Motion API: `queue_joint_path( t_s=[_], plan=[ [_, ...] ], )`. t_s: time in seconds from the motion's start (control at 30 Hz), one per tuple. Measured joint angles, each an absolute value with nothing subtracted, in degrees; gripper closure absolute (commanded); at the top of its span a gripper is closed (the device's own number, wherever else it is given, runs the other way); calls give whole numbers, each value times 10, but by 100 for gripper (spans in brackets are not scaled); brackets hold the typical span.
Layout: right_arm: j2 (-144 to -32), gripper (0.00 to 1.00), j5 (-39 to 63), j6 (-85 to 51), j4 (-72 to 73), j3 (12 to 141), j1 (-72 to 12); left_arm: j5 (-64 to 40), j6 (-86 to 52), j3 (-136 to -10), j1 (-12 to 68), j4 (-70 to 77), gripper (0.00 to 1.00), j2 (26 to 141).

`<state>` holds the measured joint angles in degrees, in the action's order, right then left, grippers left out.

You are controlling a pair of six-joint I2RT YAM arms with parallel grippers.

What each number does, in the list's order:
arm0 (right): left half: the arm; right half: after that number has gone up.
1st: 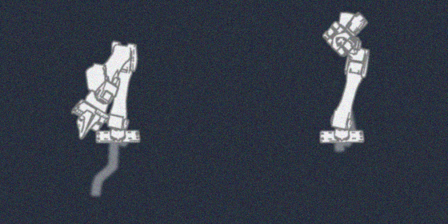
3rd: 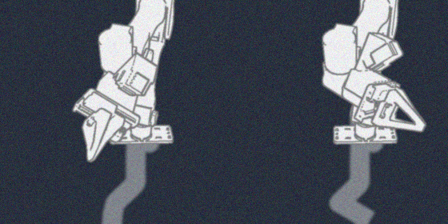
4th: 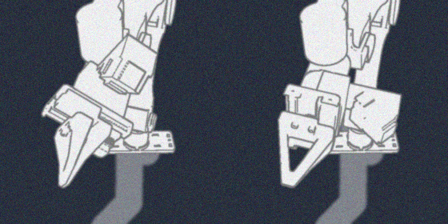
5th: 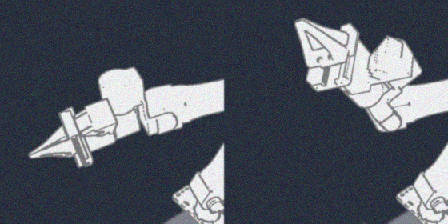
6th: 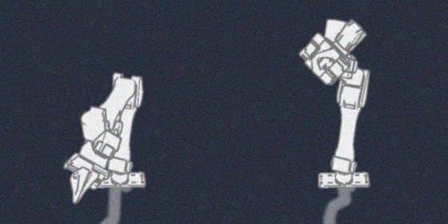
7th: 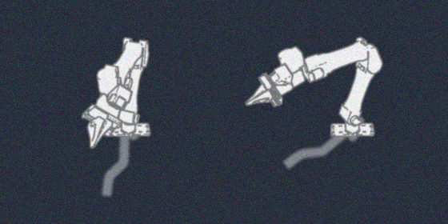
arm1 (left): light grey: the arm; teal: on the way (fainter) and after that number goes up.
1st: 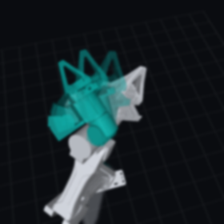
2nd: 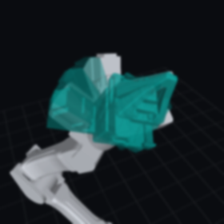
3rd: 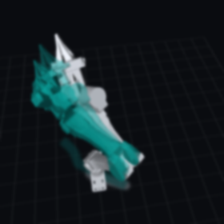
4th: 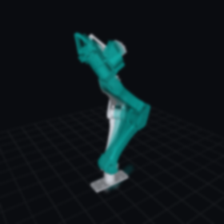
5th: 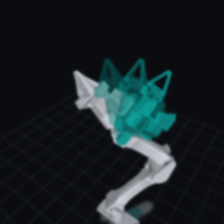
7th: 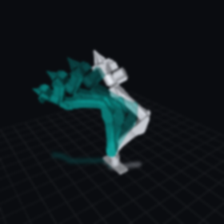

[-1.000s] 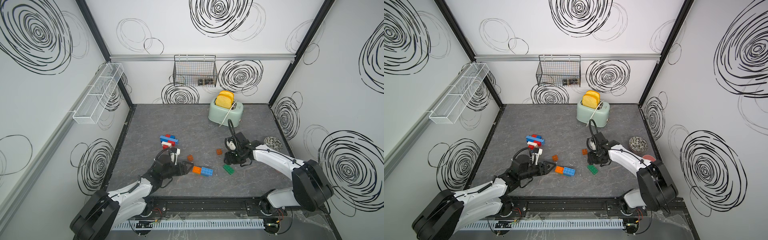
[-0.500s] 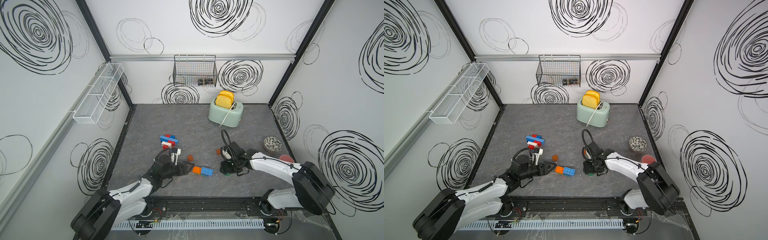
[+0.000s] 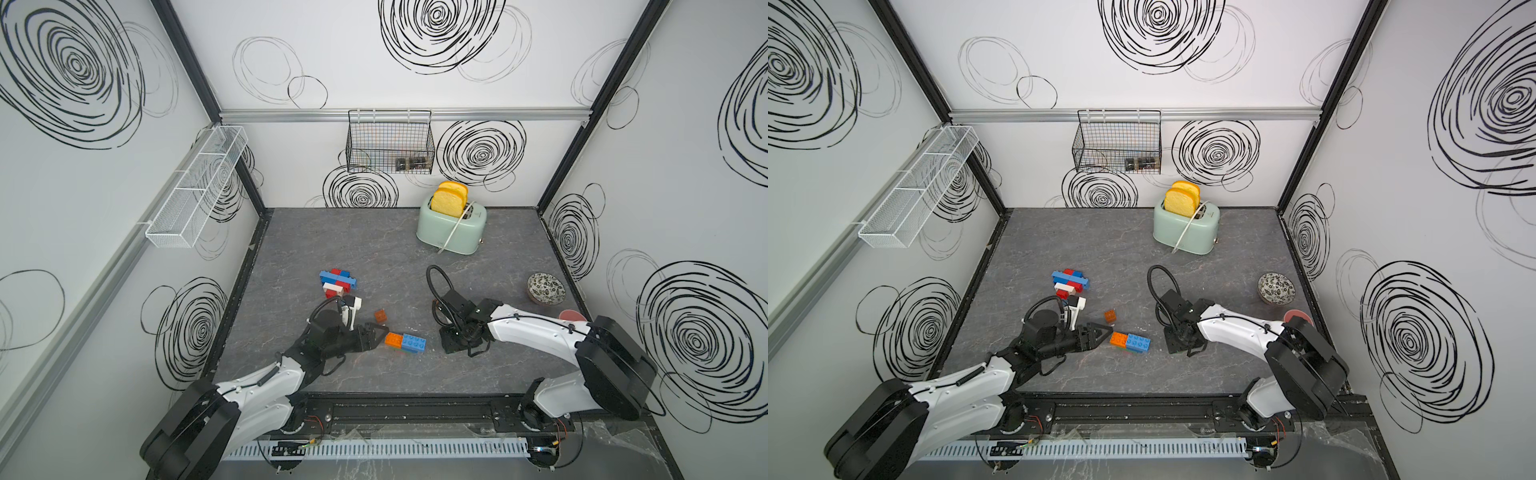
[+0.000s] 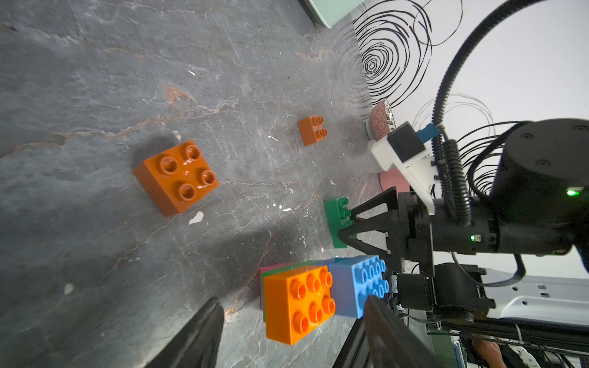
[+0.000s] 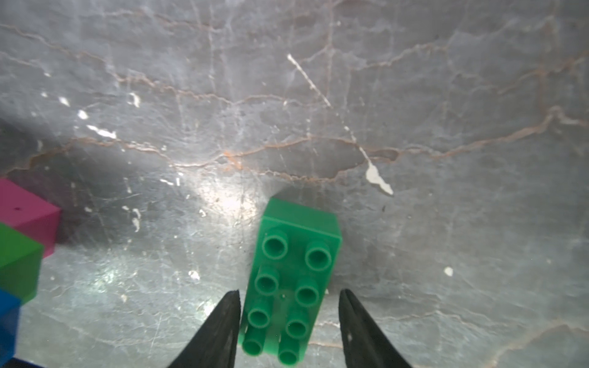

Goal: Assemble a heart with lego
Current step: Pick up the lego brick from the center of the board.

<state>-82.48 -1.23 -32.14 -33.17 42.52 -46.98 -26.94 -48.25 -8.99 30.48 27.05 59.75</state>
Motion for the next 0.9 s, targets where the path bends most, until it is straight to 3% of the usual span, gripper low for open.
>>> queue_joint_path(
  t_s=[0.6, 0.9],
  plan=[
    [-840, 68, -30, -320, -345, 433, -483, -269, -482, -88, 305, 270, 26, 595],
    [-824, 70, -41, -299, -376, 467, -486, -269, -486, -85, 303, 269, 26, 585]
  ],
)
